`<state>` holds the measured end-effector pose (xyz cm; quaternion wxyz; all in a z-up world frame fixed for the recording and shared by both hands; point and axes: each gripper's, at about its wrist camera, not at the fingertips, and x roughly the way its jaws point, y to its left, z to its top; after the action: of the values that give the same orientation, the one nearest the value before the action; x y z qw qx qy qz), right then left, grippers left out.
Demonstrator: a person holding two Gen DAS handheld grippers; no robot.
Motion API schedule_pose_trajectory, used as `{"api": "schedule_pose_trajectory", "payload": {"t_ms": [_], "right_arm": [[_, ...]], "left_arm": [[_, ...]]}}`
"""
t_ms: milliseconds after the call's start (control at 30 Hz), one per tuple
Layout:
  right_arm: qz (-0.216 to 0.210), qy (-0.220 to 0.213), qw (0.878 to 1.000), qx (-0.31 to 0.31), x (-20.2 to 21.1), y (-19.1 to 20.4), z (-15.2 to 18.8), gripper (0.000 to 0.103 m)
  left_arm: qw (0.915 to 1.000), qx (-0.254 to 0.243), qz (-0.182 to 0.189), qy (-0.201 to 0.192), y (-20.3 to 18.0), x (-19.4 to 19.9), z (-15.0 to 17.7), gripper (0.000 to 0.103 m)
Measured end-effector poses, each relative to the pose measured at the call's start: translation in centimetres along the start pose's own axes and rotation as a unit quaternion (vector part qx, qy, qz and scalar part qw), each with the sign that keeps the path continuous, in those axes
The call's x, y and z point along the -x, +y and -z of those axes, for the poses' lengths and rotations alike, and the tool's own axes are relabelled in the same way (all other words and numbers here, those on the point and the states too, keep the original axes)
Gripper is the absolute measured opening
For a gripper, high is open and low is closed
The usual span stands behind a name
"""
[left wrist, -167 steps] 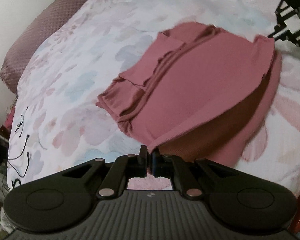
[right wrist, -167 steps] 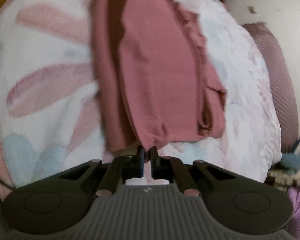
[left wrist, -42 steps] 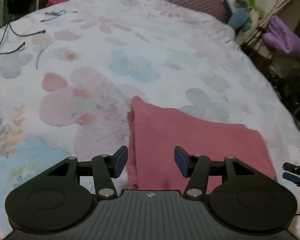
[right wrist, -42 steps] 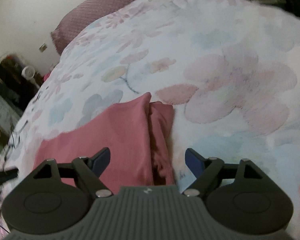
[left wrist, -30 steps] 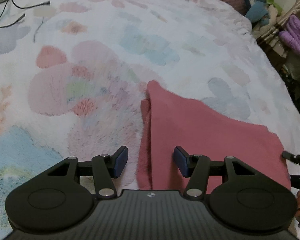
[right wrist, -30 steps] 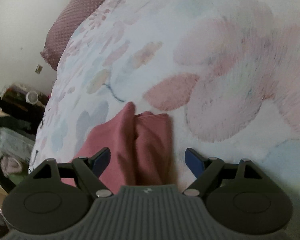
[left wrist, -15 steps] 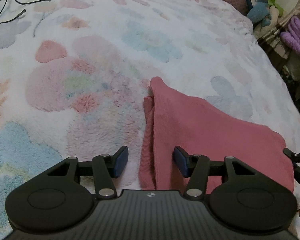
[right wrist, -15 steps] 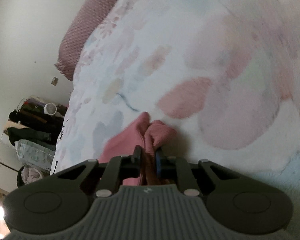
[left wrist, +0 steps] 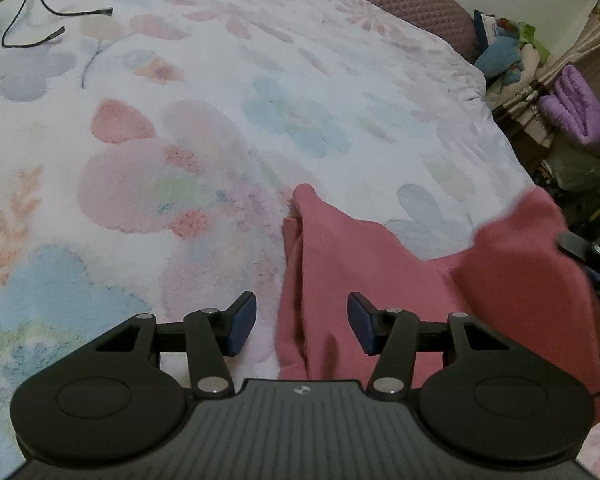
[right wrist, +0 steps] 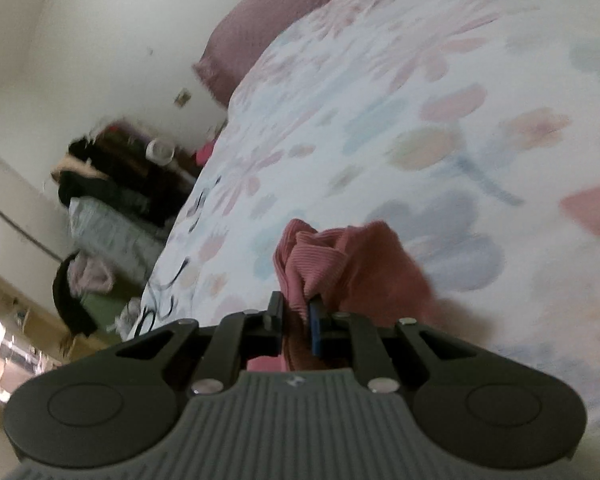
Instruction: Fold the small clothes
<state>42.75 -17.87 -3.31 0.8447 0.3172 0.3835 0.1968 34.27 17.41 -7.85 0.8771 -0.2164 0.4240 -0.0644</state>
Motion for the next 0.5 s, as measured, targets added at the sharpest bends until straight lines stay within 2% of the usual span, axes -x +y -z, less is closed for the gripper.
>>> {"api": "schedule_pose_trajectory", "payload": {"t_ms": [167, 233, 500], "right_arm": [[0.006, 0.048, 0.999, 0.022, -5.9, 4.6, 2.5, 0.007], [0.021, 0.066, 0.997, 0.031, -8.5, 5.7, 3.8, 0.007], [0.066, 0.113, 0.991, 0.042, -16.5, 6.8, 6.9, 0.007]], "left_arm": [[0.9999, 0.012, 0.001, -0.004, 1.5, 0.3, -0.2, 0.061], [0.9997, 0.022, 0.003, -0.006, 2.3, 0.5, -0.3, 0.061], [0.9996, 0.025, 0.004, -0.008, 3.8, 0.8, -0.5, 0.061]]}}
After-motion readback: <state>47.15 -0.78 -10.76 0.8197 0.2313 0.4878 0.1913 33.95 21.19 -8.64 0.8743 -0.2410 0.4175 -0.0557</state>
